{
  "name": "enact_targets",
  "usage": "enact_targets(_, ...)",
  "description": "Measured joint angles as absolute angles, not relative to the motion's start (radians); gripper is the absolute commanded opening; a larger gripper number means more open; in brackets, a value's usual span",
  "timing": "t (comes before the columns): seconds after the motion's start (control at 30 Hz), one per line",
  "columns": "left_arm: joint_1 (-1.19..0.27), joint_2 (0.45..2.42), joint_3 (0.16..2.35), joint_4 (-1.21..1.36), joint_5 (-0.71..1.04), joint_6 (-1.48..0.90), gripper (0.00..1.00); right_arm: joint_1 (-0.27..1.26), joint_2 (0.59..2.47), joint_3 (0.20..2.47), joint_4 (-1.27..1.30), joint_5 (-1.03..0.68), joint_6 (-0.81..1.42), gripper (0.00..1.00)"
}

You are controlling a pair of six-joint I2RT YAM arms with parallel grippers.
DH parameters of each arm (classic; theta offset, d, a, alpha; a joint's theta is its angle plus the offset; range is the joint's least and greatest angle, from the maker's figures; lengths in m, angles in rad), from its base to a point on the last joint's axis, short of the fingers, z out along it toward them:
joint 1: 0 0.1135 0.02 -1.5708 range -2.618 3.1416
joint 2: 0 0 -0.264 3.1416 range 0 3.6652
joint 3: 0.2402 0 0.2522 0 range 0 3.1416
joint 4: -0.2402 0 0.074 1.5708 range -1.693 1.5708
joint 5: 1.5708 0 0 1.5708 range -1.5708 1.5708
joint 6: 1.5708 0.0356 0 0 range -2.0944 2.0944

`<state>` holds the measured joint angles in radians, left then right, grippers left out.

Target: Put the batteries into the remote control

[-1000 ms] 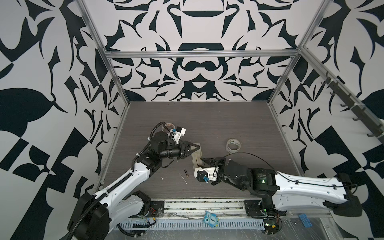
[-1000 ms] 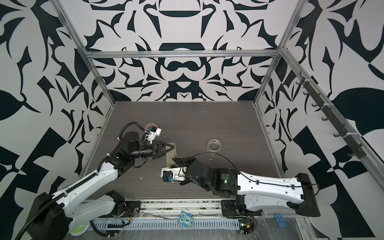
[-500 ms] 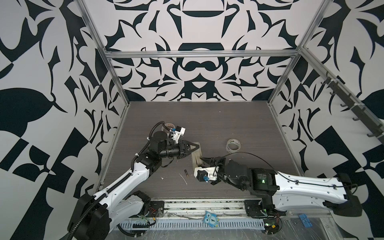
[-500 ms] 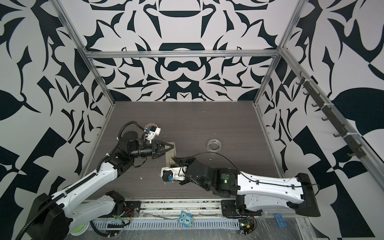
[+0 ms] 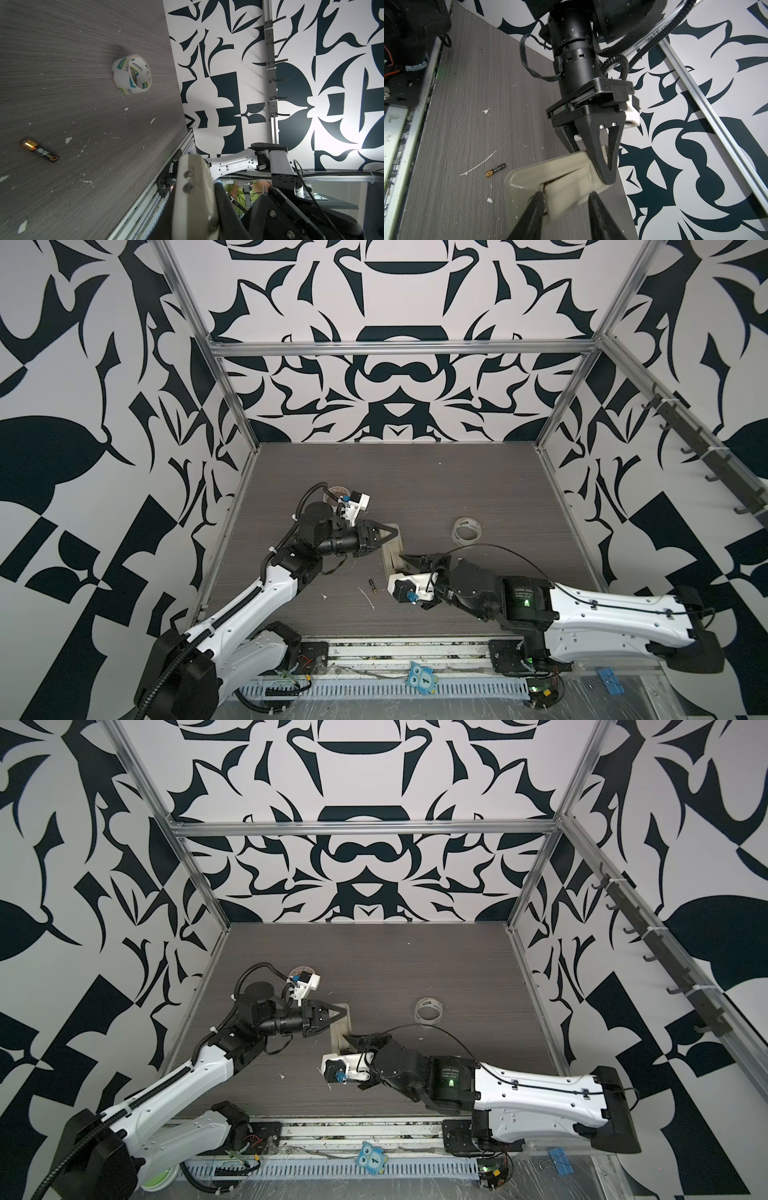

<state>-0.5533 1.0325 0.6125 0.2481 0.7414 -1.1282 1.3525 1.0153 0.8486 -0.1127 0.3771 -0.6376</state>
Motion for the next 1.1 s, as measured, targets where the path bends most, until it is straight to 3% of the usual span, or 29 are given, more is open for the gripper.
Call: enact_targets(1.1, -0.524, 1.011, 0.612, 0.218, 0.767, -1.126, 0.00, 1.353, 1.015, 0.849, -0.101, 0.370, -0.637, 0.43)
